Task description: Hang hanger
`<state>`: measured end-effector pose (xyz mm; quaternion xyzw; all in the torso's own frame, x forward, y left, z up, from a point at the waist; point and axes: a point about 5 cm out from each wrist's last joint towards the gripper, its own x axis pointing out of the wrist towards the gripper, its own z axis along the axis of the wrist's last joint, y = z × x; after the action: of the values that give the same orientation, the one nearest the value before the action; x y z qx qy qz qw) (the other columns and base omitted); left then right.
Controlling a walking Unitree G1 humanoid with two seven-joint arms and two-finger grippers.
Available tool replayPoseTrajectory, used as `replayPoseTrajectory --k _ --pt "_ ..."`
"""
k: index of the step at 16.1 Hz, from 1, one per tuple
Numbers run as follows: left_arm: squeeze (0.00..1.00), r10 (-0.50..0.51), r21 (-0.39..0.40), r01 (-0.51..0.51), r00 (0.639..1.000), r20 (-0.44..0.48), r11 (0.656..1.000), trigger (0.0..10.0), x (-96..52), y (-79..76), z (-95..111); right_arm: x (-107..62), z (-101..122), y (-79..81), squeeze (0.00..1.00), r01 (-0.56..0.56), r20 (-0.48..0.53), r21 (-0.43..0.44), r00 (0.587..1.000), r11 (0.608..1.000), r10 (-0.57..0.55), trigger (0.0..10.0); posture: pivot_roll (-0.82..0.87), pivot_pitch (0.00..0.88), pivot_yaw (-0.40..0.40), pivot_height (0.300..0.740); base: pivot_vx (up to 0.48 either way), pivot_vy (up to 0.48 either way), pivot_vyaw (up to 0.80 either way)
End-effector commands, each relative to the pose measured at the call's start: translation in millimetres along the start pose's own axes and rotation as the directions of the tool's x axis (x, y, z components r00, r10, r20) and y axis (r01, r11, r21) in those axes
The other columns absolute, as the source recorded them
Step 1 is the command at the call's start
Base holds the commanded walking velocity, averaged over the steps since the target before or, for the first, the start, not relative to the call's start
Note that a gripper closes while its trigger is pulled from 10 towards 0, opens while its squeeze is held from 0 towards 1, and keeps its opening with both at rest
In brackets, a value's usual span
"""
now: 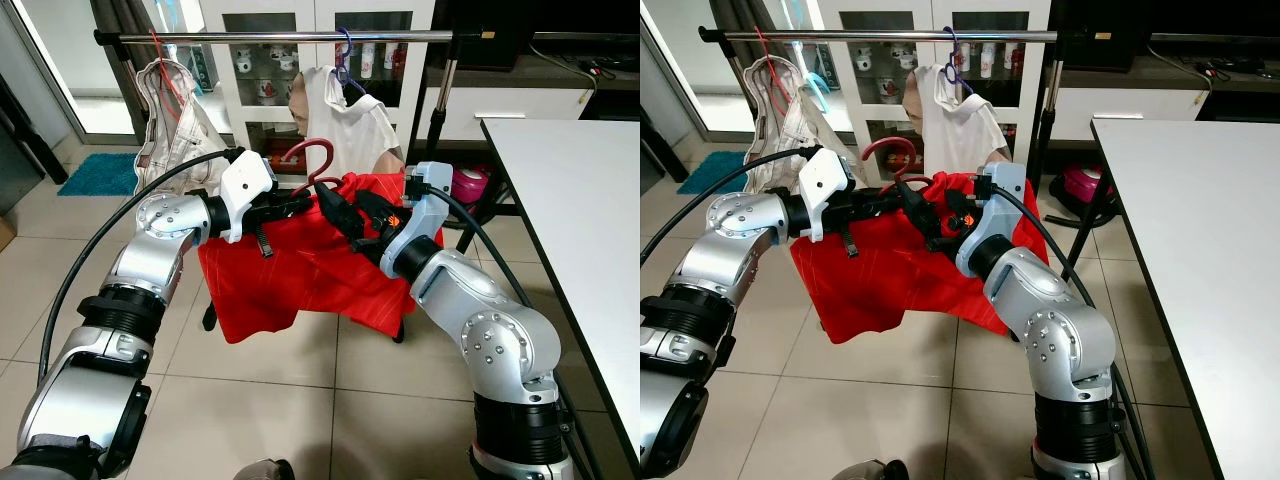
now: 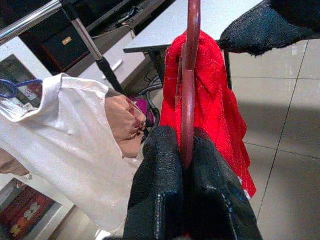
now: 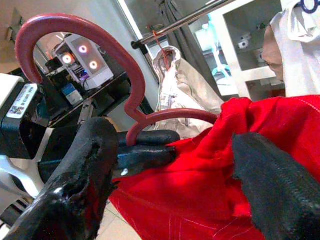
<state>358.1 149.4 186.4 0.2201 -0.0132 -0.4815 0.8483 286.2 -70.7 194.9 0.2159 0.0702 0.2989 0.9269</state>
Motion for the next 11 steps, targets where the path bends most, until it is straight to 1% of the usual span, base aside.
replayPoseTrajectory --k 1,2,3,4,7,11 --pt "0.00 0.013 0.023 -0.013 1.000 0.013 1.000 0.0 -1.0 2.6 4.2 1.0 2.7 4.4 0.00 -0.020 0.001 0.001 1.000 1.000 0.020 10.0 -0.14 0.000 0.088 0.740 0.000 0.000 0.00" --pt "0.00 0.013 0.023 -0.013 1.000 0.013 1.000 0.0 -1.0 2.6 4.2 1.0 2.7 4.4 0.00 -0.020 0.001 0.001 1.000 1.000 0.020 10.0 -0.14 0.000 0.088 0.740 0.000 0.000 0.00" --pt "0.00 0.018 0.026 -0.019 1.000 0.019 0.999 0.0 -0.1 2.5 4.2 0.3 2.0 4.7 0.00 -0.014 -0.032 0.013 0.999 1.000 0.014 10.0 -0.14 0.000 0.087 0.740 0.000 0.000 0.00" --pt "0.00 -0.033 0.016 0.031 0.996 0.082 0.999 0.0 13.5 -11.7 10.0 2.0 -21.2 -15.8 0.00 0.091 -0.216 0.023 0.973 0.996 -0.084 10.0 -0.16 0.000 0.072 0.740 0.000 0.000 0.00" --pt "0.00 -0.044 0.012 0.043 0.995 0.093 0.999 0.0 15.4 -14.5 11.1 2.4 -24.5 -20.2 0.00 0.113 -0.234 0.022 0.967 0.993 -0.104 10.0 -0.15 0.000 0.072 0.740 0.000 0.000 0.00" --pt "0.00 -0.061 0.014 0.060 0.994 0.095 0.998 0.0 16.2 -16.8 11.1 1.4 -25.1 -24.5 0.00 0.149 -0.220 0.031 0.965 0.988 -0.139 10.0 -0.15 0.000 0.072 0.740 0.000 0.000 0.00"
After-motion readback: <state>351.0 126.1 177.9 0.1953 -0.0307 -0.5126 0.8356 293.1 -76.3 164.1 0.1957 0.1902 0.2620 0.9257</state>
